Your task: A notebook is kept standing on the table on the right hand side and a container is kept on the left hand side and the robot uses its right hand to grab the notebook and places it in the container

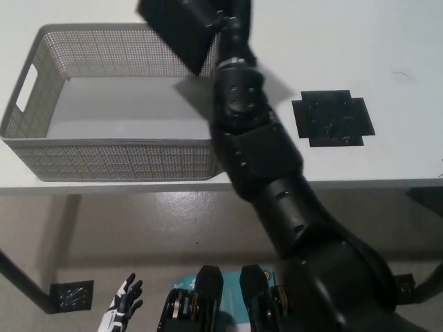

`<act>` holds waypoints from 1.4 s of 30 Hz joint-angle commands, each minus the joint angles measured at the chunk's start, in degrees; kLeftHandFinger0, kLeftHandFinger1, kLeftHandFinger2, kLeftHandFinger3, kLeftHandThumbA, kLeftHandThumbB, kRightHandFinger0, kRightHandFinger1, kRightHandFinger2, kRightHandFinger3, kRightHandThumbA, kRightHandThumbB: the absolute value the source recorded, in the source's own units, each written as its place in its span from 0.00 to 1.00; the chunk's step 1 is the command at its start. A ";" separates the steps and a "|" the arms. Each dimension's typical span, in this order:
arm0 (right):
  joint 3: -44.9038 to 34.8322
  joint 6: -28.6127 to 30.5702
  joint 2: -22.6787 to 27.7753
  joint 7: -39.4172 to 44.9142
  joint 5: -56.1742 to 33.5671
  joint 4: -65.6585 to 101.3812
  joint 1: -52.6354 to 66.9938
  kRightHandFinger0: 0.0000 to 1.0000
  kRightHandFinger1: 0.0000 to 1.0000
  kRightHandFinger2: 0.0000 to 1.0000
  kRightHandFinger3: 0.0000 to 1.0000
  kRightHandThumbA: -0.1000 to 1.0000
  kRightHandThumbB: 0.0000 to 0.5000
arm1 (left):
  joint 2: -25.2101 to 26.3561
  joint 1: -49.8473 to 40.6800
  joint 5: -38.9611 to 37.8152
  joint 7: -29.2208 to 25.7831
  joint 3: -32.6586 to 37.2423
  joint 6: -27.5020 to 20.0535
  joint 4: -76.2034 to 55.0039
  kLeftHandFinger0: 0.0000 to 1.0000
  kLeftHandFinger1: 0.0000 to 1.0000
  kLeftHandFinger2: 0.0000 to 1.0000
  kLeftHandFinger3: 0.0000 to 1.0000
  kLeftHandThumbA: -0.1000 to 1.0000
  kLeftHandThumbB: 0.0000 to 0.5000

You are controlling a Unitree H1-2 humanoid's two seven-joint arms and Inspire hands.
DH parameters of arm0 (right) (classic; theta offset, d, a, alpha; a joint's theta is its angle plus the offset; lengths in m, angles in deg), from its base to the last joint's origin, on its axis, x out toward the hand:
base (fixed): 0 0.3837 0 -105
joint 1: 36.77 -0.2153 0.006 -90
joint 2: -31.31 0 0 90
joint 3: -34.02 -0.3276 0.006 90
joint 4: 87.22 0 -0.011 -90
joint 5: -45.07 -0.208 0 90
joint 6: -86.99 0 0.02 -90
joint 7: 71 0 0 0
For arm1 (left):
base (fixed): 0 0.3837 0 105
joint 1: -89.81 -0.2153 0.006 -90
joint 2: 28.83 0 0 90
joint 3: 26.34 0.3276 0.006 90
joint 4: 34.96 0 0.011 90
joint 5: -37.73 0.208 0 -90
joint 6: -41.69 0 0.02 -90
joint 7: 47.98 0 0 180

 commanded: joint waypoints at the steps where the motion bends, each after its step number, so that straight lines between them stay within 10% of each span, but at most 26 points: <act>1: 2.12 1.86 -1.30 -1.10 3.17 -2.39 -6.02 0.00 0.12 0.55 0.61 0.00 0.22 | 0.01 -0.33 -0.20 0.47 0.43 -1.64 -1.25 1.00 1.00 1.00 1.00 1.00 0.86; 3: 3.38 2.29 -1.17 -0.62 3.96 -5.12 -6.63 0.00 0.12 0.55 0.65 0.09 0.25 | 0.05 -0.01 -0.10 0.56 0.57 -2.16 -0.79 1.00 1.00 1.00 1.00 1.00 0.84; 4: 3.68 2.84 -0.94 0.50 3.81 -5.69 -6.63 0.14 0.30 0.71 0.81 0.28 0.37 | 0.09 0.05 0.02 0.52 0.60 -2.40 -0.64 1.00 1.00 1.00 1.00 1.00 0.82; 5: 4.20 3.90 -0.51 3.23 3.25 -6.35 -6.48 0.29 0.49 0.93 0.99 0.44 0.51 | 0.19 0.12 0.25 0.46 0.68 -2.74 -0.46 1.00 1.00 1.00 1.00 1.00 0.83; 6: 5.17 4.20 0.18 6.54 3.02 -6.36 -6.19 0.58 0.81 1.00 1.00 0.64 0.79 | 0.24 0.15 0.47 0.49 0.82 -2.49 -0.62 1.00 1.00 1.00 1.00 1.00 0.84; 7: 6.34 3.99 1.11 11.04 2.69 -6.25 -6.03 0.90 1.00 1.00 1.00 0.74 0.81 | 0.22 0.36 0.72 0.40 0.90 -2.05 -0.81 1.00 1.00 1.00 1.00 1.00 0.87; 8: 6.76 3.90 1.58 13.78 1.94 -6.02 -5.85 1.00 1.00 1.00 1.00 0.76 0.90 | 0.22 0.40 0.87 0.32 0.94 -1.81 -0.87 1.00 1.00 1.00 1.00 1.00 0.88; 17: 9.86 3.42 4.71 18.36 3.10 -3.74 -5.49 1.00 1.00 1.00 1.00 1.00 1.00 | 0.60 1.01 1.06 0.33 1.11 -3.31 0.55 1.00 1.00 1.00 1.00 1.00 0.93; 30: 6.02 -0.11 8.51 21.68 0.07 12.88 -1.12 1.00 1.00 1.00 1.00 0.96 0.98 | 0.22 -0.12 0.05 0.69 0.94 -1.70 0.24 1.00 1.00 1.00 1.00 1.00 1.00; 42: -0.33 -12.31 22.68 26.54 -5.40 63.55 19.66 1.00 1.00 1.00 1.00 0.97 0.95 | 1.37 0.23 0.46 1.01 0.74 -1.66 -0.31 1.00 1.00 1.00 1.00 1.00 0.98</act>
